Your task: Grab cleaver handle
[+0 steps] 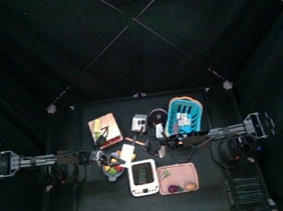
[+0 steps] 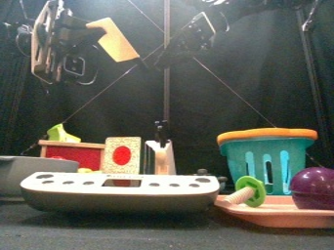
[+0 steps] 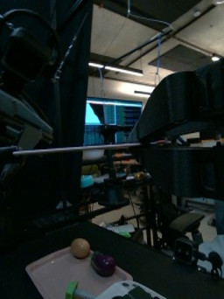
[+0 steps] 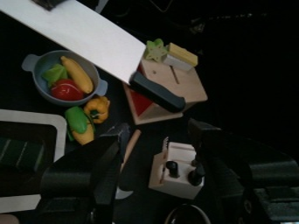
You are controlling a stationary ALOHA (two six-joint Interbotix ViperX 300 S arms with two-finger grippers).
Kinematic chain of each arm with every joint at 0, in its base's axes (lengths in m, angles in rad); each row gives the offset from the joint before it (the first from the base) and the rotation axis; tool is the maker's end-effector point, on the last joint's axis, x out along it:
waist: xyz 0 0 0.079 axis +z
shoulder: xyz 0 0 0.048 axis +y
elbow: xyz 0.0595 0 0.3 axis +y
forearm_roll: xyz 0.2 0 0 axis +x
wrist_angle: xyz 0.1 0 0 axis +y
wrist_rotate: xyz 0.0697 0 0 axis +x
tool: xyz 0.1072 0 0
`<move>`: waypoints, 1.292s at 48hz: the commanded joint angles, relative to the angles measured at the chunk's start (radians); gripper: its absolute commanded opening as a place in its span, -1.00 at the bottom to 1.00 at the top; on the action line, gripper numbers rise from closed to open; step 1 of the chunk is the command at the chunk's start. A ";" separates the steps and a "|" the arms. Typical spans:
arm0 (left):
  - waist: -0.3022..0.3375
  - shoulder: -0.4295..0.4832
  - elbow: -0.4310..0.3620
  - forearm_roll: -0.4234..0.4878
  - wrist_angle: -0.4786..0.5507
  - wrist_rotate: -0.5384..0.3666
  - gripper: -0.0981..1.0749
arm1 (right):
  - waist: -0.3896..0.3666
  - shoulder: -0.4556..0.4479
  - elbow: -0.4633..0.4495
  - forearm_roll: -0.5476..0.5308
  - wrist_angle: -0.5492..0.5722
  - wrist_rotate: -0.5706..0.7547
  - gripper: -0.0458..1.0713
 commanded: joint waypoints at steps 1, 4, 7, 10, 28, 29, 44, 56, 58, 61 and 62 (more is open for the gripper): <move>-0.002 0.002 -0.008 -0.041 -0.011 0.005 -0.12 | 0.012 0.009 -0.055 -0.063 0.037 0.002 0.70; -0.002 0.002 -0.009 -0.052 -0.017 0.005 -0.12 | 0.018 0.034 -0.072 -0.098 0.060 0.002 0.70; -0.003 0.002 -0.011 -0.054 -0.020 0.005 -0.12 | 0.026 0.063 -0.089 -0.129 0.089 0.002 0.70; -0.011 0.002 -0.011 -0.055 -0.023 0.005 -0.12 | 0.031 0.091 -0.114 -0.150 0.137 0.003 0.70; -0.041 0.002 -0.008 -0.067 -0.034 0.005 -0.12 | 0.077 0.206 -0.215 -0.331 0.316 0.002 0.69; -0.041 0.002 -0.008 -0.067 -0.034 0.005 -0.12 | 0.080 0.210 -0.216 -0.341 0.322 0.002 0.69; -0.041 0.002 -0.005 -0.094 -0.034 0.008 -0.12 | 0.107 0.222 -0.219 -0.370 0.367 0.003 0.67; -0.040 0.002 -0.002 -0.103 -0.032 0.008 -0.12 | 0.114 0.224 -0.216 -0.374 0.365 0.003 0.42; -0.038 0.002 -0.002 -0.106 -0.034 0.008 -0.12 | 0.114 0.224 -0.215 -0.374 0.365 0.003 0.34; -0.037 0.002 -0.002 -0.109 -0.032 0.008 -0.12 | 0.114 0.224 -0.210 -0.373 0.367 0.002 0.26; -0.037 0.002 -0.002 -0.109 -0.034 0.008 -0.12 | 0.114 0.224 -0.209 -0.373 0.367 0.003 0.24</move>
